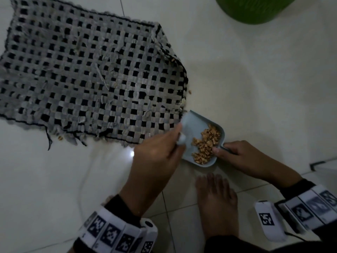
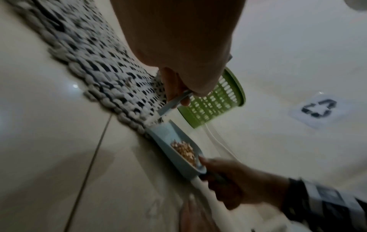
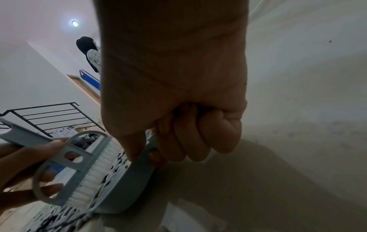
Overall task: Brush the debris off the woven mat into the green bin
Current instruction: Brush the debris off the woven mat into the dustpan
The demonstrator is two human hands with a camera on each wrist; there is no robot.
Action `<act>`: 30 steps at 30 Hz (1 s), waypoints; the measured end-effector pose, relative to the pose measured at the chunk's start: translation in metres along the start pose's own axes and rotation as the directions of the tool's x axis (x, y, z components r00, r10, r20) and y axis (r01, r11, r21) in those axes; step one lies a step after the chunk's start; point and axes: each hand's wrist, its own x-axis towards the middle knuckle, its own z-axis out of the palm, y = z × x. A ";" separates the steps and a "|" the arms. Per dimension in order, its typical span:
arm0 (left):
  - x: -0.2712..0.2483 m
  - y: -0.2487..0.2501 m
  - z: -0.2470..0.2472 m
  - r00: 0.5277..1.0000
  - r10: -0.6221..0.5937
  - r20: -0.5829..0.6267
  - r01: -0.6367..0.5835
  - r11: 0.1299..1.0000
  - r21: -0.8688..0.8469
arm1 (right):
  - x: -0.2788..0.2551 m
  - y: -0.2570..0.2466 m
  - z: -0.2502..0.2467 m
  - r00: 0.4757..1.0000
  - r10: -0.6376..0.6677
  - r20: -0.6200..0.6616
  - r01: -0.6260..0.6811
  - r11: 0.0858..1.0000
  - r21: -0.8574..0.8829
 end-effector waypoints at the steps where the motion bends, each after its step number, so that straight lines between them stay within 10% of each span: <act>1: -0.002 0.003 0.006 0.996 0.047 0.079 -0.050 0.998 0.027 | 0.000 -0.001 0.001 1.000 -0.010 0.001 0.010 1.000 0.004; 8: -0.015 0.026 0.031 0.942 0.139 0.305 -0.183 0.976 0.121 | 0.002 -0.002 0.001 0.999 -0.042 -0.010 0.042 0.999 -0.023; 22: 0.008 0.032 0.020 0.963 0.176 0.203 -0.171 0.984 -0.042 | -0.005 0.009 -0.006 0.999 -0.037 -0.029 0.037 0.999 0.005; 30: 0.066 0.014 0.039 0.901 0.397 0.176 -0.422 0.897 0.135 | -0.002 0.025 -0.030 0.982 0.101 -0.159 -0.102 0.995 0.002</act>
